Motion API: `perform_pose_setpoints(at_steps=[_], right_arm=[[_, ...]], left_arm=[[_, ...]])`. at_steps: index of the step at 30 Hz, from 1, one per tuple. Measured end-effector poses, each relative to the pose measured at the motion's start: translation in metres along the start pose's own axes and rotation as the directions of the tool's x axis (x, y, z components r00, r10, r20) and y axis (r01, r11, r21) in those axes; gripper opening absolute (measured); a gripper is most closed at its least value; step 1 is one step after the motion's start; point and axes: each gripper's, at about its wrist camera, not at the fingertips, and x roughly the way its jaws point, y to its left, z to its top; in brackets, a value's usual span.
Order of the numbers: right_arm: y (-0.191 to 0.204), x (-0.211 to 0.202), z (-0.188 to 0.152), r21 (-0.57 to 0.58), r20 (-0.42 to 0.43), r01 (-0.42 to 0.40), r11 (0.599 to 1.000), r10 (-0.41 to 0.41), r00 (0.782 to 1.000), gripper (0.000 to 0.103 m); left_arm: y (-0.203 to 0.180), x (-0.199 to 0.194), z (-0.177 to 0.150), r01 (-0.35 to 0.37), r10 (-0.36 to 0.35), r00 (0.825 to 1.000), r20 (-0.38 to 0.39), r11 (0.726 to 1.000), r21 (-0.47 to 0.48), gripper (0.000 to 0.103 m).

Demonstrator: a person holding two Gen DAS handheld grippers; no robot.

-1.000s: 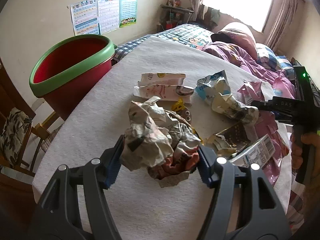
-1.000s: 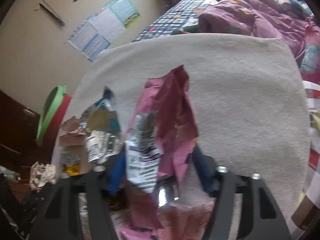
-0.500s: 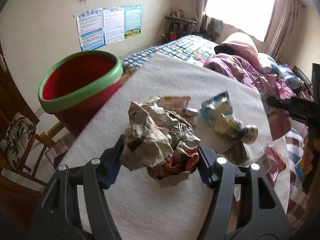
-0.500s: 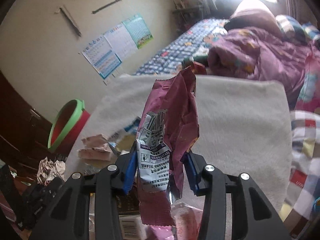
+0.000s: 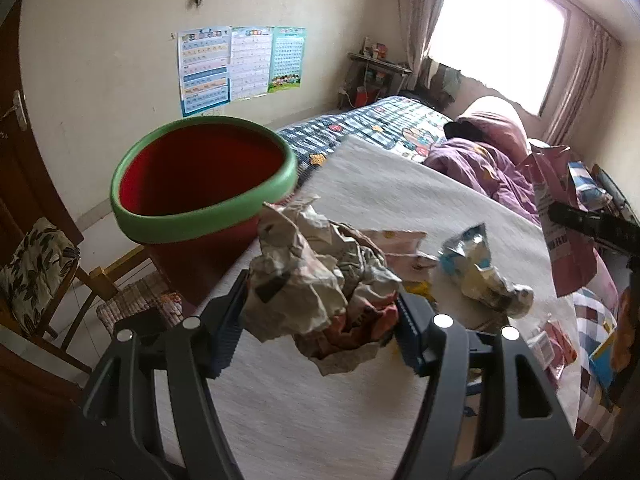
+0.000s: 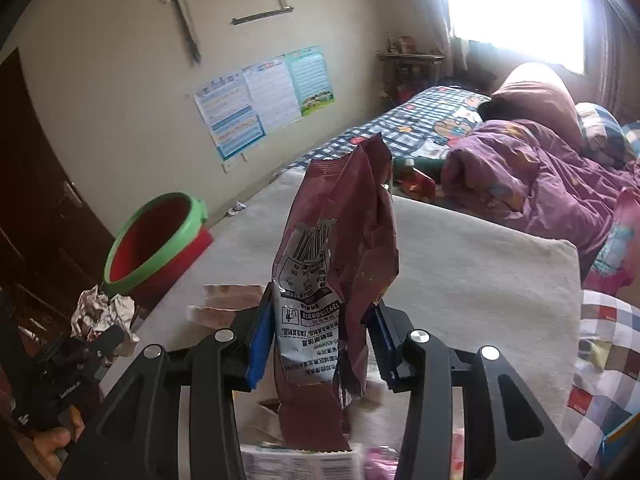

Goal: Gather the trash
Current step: 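Carry both items over the red bucket and lower them toward it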

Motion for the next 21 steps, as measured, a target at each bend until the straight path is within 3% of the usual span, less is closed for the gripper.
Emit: perform_pose_setpoints(at_steps=[21], right_arm=[[0.148, 0.080, 0.047, -0.127, -0.032, -0.187, 0.974, 0.184, 0.982, 0.043]], left_arm=[[0.114, 0.025, 0.085, -0.058, 0.064, 0.996, 0.061, 0.994, -0.089, 0.062]])
